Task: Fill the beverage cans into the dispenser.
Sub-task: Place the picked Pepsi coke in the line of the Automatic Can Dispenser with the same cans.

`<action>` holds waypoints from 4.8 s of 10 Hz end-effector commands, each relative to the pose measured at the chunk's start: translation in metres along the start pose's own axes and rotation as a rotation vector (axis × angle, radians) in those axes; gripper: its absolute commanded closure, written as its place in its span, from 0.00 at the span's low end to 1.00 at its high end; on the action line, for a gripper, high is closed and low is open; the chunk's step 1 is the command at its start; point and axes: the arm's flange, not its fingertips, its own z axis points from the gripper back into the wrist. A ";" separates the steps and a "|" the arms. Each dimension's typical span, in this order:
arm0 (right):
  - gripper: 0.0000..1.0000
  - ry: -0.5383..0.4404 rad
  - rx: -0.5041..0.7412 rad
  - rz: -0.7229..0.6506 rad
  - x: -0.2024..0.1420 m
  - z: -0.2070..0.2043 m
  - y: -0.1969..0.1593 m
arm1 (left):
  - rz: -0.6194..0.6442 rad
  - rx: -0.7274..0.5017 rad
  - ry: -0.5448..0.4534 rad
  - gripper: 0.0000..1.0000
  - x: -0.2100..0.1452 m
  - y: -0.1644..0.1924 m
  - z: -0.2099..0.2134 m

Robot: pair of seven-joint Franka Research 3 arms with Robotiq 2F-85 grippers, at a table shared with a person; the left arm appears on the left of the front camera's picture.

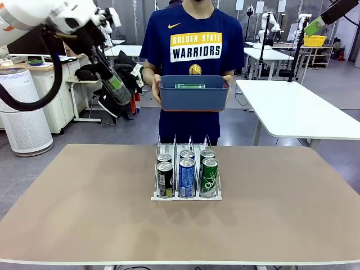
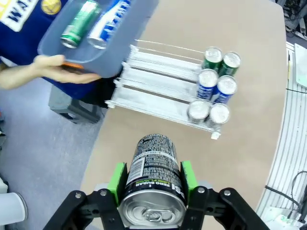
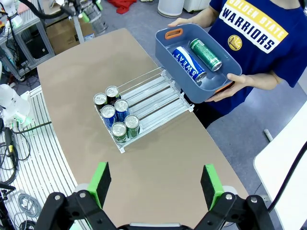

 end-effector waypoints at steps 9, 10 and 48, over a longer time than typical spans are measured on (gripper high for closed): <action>0.00 0.000 0.000 -0.001 0.000 0.000 0.000 | -0.015 -0.054 0.108 0.42 0.029 -0.076 -0.048; 0.00 0.000 0.000 -0.001 0.000 0.000 0.000 | -0.015 -0.054 0.108 0.42 0.029 -0.076 -0.048; 0.00 0.000 0.000 -0.001 0.000 0.000 0.000 | 0.233 -0.075 0.186 0.42 0.009 -0.194 -0.219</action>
